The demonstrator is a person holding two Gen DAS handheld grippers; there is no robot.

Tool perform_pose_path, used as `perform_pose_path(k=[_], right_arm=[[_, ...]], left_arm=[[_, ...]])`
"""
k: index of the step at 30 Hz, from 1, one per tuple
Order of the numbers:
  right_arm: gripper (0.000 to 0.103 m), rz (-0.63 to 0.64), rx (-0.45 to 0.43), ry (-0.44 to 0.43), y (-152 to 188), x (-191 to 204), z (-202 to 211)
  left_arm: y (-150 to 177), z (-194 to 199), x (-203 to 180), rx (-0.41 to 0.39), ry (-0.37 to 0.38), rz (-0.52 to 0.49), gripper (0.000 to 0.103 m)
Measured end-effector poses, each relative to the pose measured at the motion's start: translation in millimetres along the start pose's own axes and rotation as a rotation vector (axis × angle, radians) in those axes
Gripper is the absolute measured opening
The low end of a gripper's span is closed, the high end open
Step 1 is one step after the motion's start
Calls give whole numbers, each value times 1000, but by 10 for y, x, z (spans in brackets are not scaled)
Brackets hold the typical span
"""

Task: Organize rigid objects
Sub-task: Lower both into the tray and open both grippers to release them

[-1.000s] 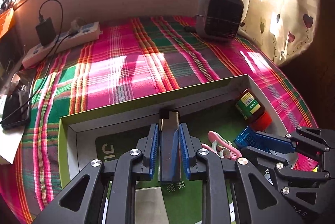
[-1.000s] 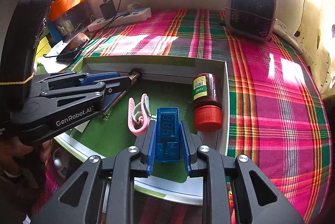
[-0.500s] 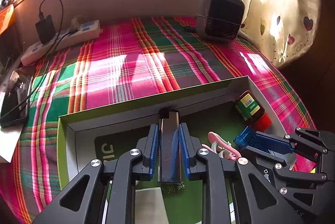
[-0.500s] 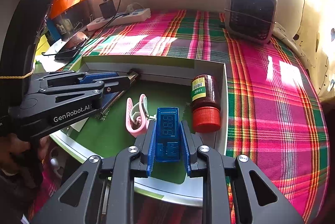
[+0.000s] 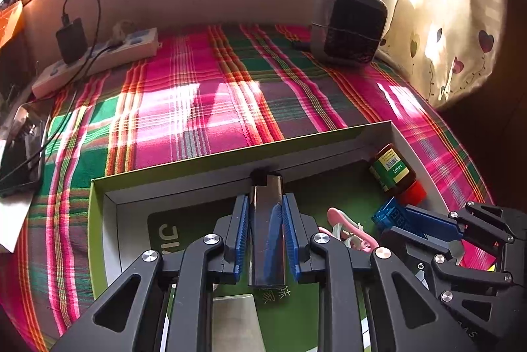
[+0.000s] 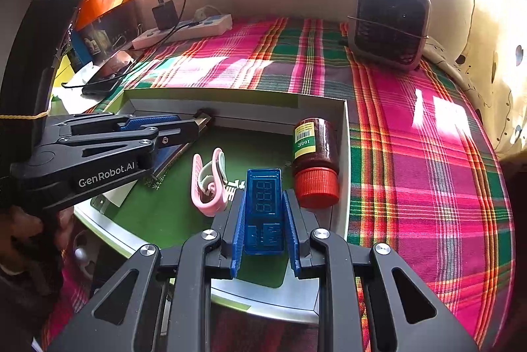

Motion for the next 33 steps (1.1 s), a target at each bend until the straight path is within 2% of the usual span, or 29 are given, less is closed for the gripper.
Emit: perform_pose_path(k=[4, 17, 33], right_arm=[[23, -1, 1, 2, 7, 2, 4], [25, -10, -12, 0, 27, 1, 55], [37, -10, -50, -11, 74, 16, 157]], left_arm=[[7, -1, 22, 3, -9, 15, 27], [44, 24, 23, 12, -23, 24, 30], [76, 147, -41, 4, -52, 12, 31]])
Point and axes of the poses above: each gripper's, at about its wrist camera, not at the fingertips, and z roughly against the way its jaws point, x to its left, y to its underside, the point moved 1 cm from there along -z, roughly the way its jaws point, and after that the axes turned 15 degrees about -z, right-handed, at the moved point
